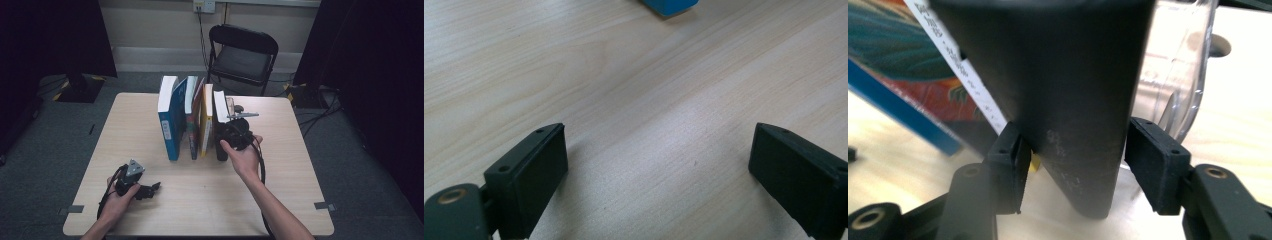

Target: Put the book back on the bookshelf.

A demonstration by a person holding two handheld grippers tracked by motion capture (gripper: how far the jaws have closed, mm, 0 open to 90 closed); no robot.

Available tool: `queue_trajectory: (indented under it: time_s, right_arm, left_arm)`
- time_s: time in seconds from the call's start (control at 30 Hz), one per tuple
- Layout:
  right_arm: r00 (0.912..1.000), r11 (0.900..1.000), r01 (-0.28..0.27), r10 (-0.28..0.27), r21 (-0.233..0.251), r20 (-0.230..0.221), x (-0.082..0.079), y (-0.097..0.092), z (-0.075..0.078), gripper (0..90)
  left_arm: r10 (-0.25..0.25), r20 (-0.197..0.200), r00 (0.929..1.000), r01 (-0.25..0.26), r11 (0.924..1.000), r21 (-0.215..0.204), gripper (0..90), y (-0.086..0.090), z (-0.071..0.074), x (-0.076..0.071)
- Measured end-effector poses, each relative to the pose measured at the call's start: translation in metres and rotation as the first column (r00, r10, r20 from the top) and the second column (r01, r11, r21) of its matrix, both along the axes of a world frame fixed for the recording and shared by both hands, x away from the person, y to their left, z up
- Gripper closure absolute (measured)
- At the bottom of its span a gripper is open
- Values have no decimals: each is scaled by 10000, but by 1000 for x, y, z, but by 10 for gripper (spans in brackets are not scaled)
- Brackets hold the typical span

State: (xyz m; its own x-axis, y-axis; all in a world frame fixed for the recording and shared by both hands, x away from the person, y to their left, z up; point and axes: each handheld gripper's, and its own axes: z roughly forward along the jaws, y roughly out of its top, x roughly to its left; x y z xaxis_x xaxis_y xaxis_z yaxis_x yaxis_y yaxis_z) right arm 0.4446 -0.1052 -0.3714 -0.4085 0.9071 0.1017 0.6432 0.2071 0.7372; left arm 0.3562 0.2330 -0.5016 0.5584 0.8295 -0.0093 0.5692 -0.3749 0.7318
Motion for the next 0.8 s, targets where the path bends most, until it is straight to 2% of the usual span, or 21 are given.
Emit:
queue_trajectory:
  time_s: [0.17, 0.23, 0.3, 0.37, 0.5, 0.67, 0.8]
  right_arm:
    - [9971, 9982, 606, -606, 15, 454, 0, 5, 2, 479]
    - [9961, 9972, 732, -740, 179, 484, 1, 7, 3, 479]
    - [9957, 9969, 776, -780, 106, 495, -1, 11, 2, 475]
    - [9958, 9975, 711, -712, 27, 582, -3, 15, 0, 469]
    - [9962, 9972, 706, -716, 234, 489, -3, 14, -2, 453]
    - [9984, 9988, 415, -425, 260, 377, -3, 11, -4, 426]
    - [9987, 9996, 184, -194, 234, 468, -2, 9, -4, 415]
  left_arm:
    - [1, 0, 10000, -1, 10000, 1, 85, 0, 0, 0]
    - [-2, -3, 10000, 2, 10000, 2, 85, 0, 0, 0]
    - [0, 0, 10000, 0, 10000, -2, 85, 0, 0, 0]
    - [0, 0, 10000, 0, 10000, -1, 85, 0, 0, 0]
    - [-1, -1, 10000, 1, 10000, -1, 85, 0, 0, 0]
    - [2, 1, 10000, -2, 10000, -2, 85, 0, 0, 0]
    - [-1, 0, 10000, 1, 10000, 0, 85, 0, 0, 0]
